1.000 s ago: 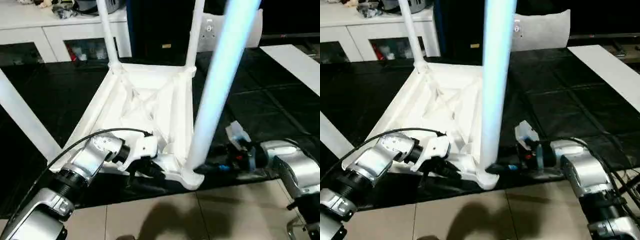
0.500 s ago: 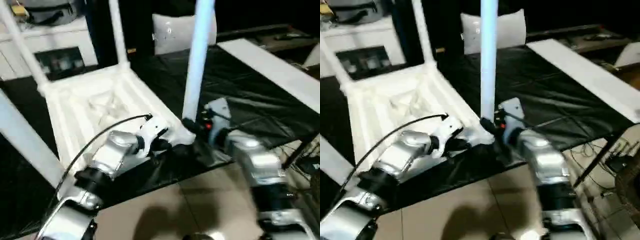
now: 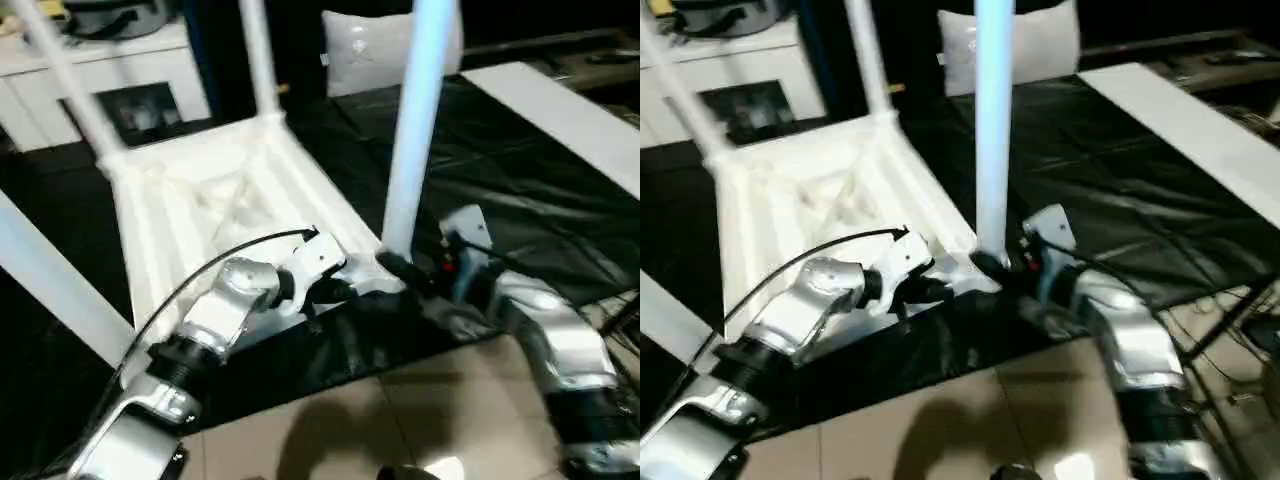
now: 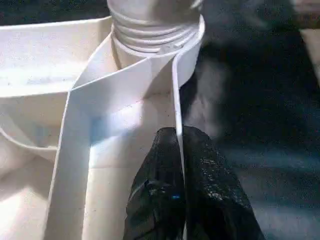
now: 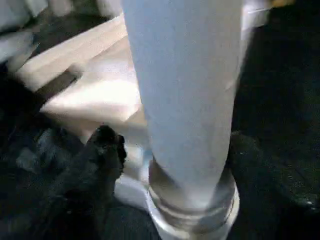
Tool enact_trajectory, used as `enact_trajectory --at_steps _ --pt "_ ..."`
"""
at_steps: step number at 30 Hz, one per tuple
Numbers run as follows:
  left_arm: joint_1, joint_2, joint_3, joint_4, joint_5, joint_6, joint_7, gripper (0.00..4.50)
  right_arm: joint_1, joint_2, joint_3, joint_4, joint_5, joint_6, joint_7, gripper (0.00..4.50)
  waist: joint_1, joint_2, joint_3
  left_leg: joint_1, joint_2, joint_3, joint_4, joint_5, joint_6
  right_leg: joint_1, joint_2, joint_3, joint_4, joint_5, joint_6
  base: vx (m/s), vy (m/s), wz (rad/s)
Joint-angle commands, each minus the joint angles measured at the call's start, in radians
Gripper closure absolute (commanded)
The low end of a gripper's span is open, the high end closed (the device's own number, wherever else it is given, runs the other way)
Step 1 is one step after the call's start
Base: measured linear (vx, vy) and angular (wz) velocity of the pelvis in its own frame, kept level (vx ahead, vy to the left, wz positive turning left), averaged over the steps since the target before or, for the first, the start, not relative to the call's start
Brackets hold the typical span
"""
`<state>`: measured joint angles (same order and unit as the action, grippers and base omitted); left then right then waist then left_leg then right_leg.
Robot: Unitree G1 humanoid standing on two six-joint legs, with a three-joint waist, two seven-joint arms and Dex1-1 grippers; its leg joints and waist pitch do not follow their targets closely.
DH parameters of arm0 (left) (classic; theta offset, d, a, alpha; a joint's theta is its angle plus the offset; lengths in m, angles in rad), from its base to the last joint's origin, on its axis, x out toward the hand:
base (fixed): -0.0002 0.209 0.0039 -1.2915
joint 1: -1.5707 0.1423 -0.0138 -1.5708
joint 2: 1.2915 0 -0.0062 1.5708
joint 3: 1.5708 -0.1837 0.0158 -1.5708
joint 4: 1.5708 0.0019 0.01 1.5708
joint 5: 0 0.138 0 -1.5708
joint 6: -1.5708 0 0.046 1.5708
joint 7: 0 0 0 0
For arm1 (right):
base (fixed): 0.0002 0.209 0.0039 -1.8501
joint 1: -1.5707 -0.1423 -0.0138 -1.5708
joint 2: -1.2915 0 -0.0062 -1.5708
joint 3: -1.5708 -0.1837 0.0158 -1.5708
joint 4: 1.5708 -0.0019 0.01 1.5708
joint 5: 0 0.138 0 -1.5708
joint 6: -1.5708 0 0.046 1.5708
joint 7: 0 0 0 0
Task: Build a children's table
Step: Rotate leg to tighten
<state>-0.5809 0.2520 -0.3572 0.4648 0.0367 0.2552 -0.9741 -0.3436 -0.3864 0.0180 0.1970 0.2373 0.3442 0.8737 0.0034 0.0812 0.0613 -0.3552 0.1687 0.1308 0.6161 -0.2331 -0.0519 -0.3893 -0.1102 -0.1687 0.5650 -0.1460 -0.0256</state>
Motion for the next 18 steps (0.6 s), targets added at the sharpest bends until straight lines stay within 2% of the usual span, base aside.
enact_trajectory --at_steps 1,2,3,4,5,7,8,9,10,13,15,18 --pt "0.017 0.016 -0.041 -0.012 0.009 -0.037 -0.068 4.50 0.001 -0.017 0.013 -0.033 0.007 -0.017 0.059 0.70 0.009 -0.018 -0.087 -0.017 0.056 -0.012 -0.065 -0.024 0.144 0.065 -0.066 0.071 -0.044 -0.175 -0.180 0.055 0.001 0.00" --pt "0.021 0.043 -0.063 -0.018 0.017 -0.059 -0.113 4.50 0.006 -0.057 0.024 -0.040 0.008 -0.024 0.116 0.70 0.011 -0.021 -0.088 -0.019 0.057 -0.012 -0.062 0.011 0.156 0.064 -0.066 0.073 -0.038 -0.139 -0.190 0.000 0.000 0.00" --pt "0.021 0.045 -0.065 -0.018 0.018 -0.061 -0.116 4.50 0.006 -0.060 0.025 -0.041 0.008 -0.024 0.121 0.70 0.025 -0.023 -0.093 -0.024 0.053 -0.009 -0.052 0.097 0.195 0.063 -0.064 0.074 -0.022 -0.052 -0.209 0.000 0.000 0.00" --pt "0.021 0.076 -0.085 -0.019 0.026 -0.088 -0.164 4.50 0.012 -0.107 0.044 -0.058 0.023 -0.032 0.212 0.70 0.030 -0.023 -0.093 -0.025 0.053 -0.008 -0.049 0.110 0.206 0.061 -0.063 0.074 -0.019 -0.041 -0.214 0.000 0.000 0.00" --pt "0.021 0.076 -0.085 -0.019 0.026 -0.088 -0.164 4.50 0.012 -0.107 0.044 -0.058 0.023 -0.032 0.212 0.70 0.040 -0.023 -0.091 -0.021 0.056 -0.005 -0.048 0.101 0.220 0.057 -0.063 0.075 -0.020 -0.055 -0.217 0.000 0.000 0.00" --pt "0.020 0.105 -0.105 -0.020 0.028 -0.122 -0.219 4.50 0.012 -0.147 0.063 -0.064 0.043 -0.044 0.306 0.70 0.050 -0.026 -0.086 -0.022 0.057 -0.001 -0.052 0.047 0.211 0.059 -0.064 0.071 -0.031 -0.147 -0.203 0.000 0.000 0.00" --pt "0.020 0.127 -0.123 -0.026 0.025 -0.154 -0.275 4.50 0.006 -0.167 0.076 -0.058 0.059 -0.051 0.369 0.70 0.053 -0.029 -0.083 -0.021 0.058 0.001 -0.056 0.007 0.195 0.059 -0.065 0.072 -0.039 -0.217 -0.186 0.000 0.000 0.00" --pt "0.020 0.134 -0.128 -0.028 0.023 -0.164 -0.291 4.50 0.003 -0.173 0.080 -0.055 0.064 -0.054 0.387 0.96 0.056 -0.028 -0.082 -0.021 0.059 0.002 -0.057 -0.007 0.185 0.058 -0.064 0.072 -0.041 -0.246 -0.176 0.000 0.000 0.00" --pt "0.019 0.143 -0.136 -0.030 0.023 -0.175 -0.313 4.50 0.000 -0.181 0.088 -0.053 0.073 -0.048 0.414 1.05 0.058 -0.030 -0.079 -0.016 0.063 0.003 -0.062 -0.038 0.157 0.053 -0.062 0.074 -0.048 -0.299 -0.159 0.000 0.000 0.00" --pt "0.016 0.159 -0.150 -0.031 0.026 -0.195 -0.347 4.50 -0.005 -0.200 0.110 -0.051 0.088 -0.029 0.470 1.10 0.065 -0.029 -0.078 -0.012 0.065 0.004 -0.066 -0.067 0.135 0.051 -0.062 0.077 -0.049 -0.322 -0.157 0.000 0.000 0.00" --pt "0.012 0.175 -0.163 -0.034 0.020 -0.222 -0.403 4.50 -0.017 -0.217 0.146 -0.055 0.095 -0.007 0.543 1.24 0.069 -0.030 -0.075 -0.007 0.066 0.006 -0.071 -0.105 0.114 0.051 -0.060 0.081 -0.053 -0.349 -0.154 0.000 0.000 0.00" --pt "0.012 0.179 -0.169 -0.041 0.013 -0.227 -0.426 4.50 -0.029 -0.209 0.152 -0.046 0.091 -0.010 0.551 1.53 0.077 -0.030 -0.079 -0.005 0.066 0.008 -0.071 -0.087 0.102 0.050 -0.063 0.086 -0.050 -0.328 -0.159 0.000 0.000 0.00"
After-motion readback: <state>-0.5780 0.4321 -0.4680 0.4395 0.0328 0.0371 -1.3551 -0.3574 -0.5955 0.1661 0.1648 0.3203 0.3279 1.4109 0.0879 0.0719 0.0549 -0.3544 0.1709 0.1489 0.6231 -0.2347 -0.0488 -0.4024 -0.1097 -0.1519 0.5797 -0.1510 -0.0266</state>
